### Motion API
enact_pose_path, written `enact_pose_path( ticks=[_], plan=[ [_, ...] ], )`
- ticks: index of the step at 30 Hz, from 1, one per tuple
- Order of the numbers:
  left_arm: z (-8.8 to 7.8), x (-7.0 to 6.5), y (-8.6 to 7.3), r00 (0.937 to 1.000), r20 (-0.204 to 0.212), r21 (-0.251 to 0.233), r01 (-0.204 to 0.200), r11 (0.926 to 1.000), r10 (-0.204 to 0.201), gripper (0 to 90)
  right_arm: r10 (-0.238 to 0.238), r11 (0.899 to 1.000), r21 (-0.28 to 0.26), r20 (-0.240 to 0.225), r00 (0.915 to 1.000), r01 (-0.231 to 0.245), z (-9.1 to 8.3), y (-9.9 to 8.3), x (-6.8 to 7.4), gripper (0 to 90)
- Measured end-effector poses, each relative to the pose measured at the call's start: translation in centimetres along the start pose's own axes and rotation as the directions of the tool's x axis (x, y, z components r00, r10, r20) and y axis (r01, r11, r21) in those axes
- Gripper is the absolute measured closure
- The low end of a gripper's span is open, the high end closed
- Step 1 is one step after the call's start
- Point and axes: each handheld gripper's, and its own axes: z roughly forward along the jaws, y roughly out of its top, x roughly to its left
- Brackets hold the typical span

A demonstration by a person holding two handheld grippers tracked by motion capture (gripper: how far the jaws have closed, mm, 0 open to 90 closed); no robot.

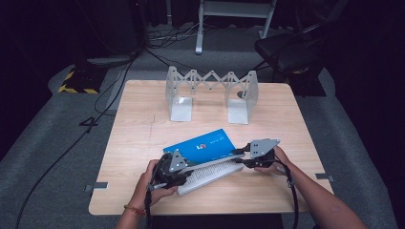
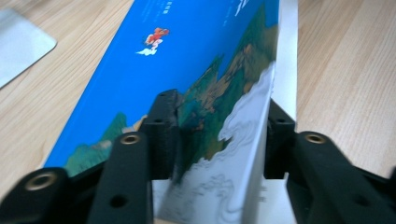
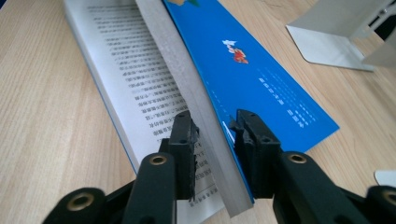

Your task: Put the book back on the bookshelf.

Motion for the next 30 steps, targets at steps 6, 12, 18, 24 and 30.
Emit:
enact_pose_path(
  ticks=[6, 12, 18, 24, 30],
  plan=[
    [-1.0, -1.7, 0.9, 0.9988, -0.049, -0.011, 0.009, 0.9999, -0.009, 43.3, -0.031, 0.999, 0.02, 0.002, 0.9995, 0.031, 0.5, 1.1, 0.6, 71.5],
    [0.5, -3.0, 2.0, 0.9924, -0.121, 0.061, -0.013, 0.9981, 0.02, 39.9, -0.038, 0.999, 0.028, -0.002, 0.9993, 0.038, 0.8, 1.5, 0.8, 72.1],
    [1.5, -2.4, 1.1, 0.9863, -0.159, 0.114, -0.024, 0.9932, 0.042, 61.9, -0.053, 0.997, 0.049, 0.003, 0.9986, 0.053, 1.1, 2.0, 1.2, 71.7],
    [1.4, -1.8, 0.5, 0.9887, -0.137, 0.095, -0.049, 0.9942, 0.062, 66.4, -0.057, 0.997, 0.044, 0.002, 0.9984, 0.057, 1.2, 2.2, 1.2, 71.1],
    [1.3, -1.1, 0.1, 0.9938, -0.091, 0.077, -0.057, 0.9954, 0.064, 68.3, -0.022, 1.0, -0.005, -0.019, 0.9996, 0.022, 1.5, 1.3, 0.5, 62.3]
  ],
)
